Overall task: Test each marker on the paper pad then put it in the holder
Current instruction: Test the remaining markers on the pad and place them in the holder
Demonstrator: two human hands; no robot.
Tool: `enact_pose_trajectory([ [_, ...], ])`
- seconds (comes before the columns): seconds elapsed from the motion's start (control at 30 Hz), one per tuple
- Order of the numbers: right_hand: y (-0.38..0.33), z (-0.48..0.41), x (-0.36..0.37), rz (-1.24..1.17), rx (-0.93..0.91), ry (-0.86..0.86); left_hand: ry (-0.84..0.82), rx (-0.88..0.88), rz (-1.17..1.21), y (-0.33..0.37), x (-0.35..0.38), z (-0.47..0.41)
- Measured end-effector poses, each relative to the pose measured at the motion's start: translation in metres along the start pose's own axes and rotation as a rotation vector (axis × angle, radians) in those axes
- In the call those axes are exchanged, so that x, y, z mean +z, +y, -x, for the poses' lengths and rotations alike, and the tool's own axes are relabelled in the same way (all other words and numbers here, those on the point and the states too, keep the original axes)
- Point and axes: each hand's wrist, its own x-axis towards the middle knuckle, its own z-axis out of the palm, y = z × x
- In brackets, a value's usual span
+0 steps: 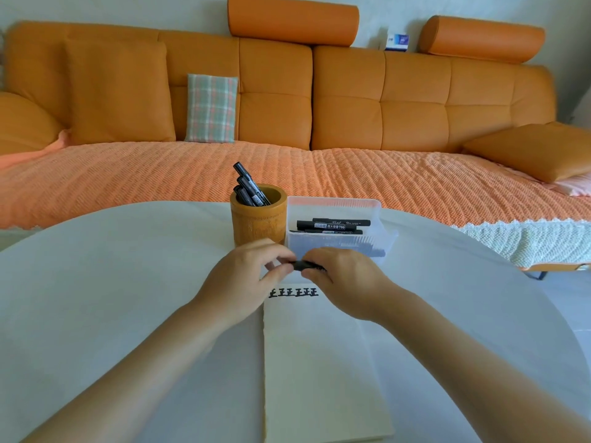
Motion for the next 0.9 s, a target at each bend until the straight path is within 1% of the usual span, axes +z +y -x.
enact_pose_trajectory([
  [0.13, -0.003, 0.002, 0.003, 0.094, -0.099, -0.035, -0.054, -0.015, -0.027, 0.0, 0.001, 0.002],
  [0.27, -0.004, 0.007, 0.007, 0.202, -0.158, 0.008, -0.082, -0.043, 0.019, 0.001, 0.002, 0.003],
  [0.4, 0.0, 0.009, 0.008, 0.19, -0.144, -0.015, -0.092, -0.059, 0.098, -0.001, 0.002, 0.005],
  [0.47, -0.001, 0.009, 0.006, 0.161, -0.133, -0.047, -0.096, -0.07, 0.097, -0.001, 0.002, 0.005],
  [0.53, -0.001, 0.01, 0.002, 0.121, -0.082, -0.077, -0.078, -0.083, 0.064, -0.002, 0.002, 0.004],
  [0.57, 0.0, 0.012, -0.002, 0.092, -0.048, -0.099, -0.063, -0.091, 0.04, -0.003, 0.001, 0.004],
  [0.7, 0.009, 0.015, -0.016, -0.19, 0.048, -0.131, -0.015, -0.126, -0.055, -0.012, 0.0, 0.005],
  [0.8, 0.017, 0.013, -0.019, -0.291, 0.077, -0.052, 0.0, -0.187, -0.131, -0.022, 0.002, 0.006],
  [0.83, 0.018, 0.013, -0.019, -0.381, 0.115, -0.029, 0.007, -0.203, -0.154, -0.026, 0.004, 0.007],
  [0.9, 0.019, 0.014, -0.02, -0.646, 0.184, -0.013, 0.012, -0.233, -0.188, -0.031, 0.006, 0.007],
])
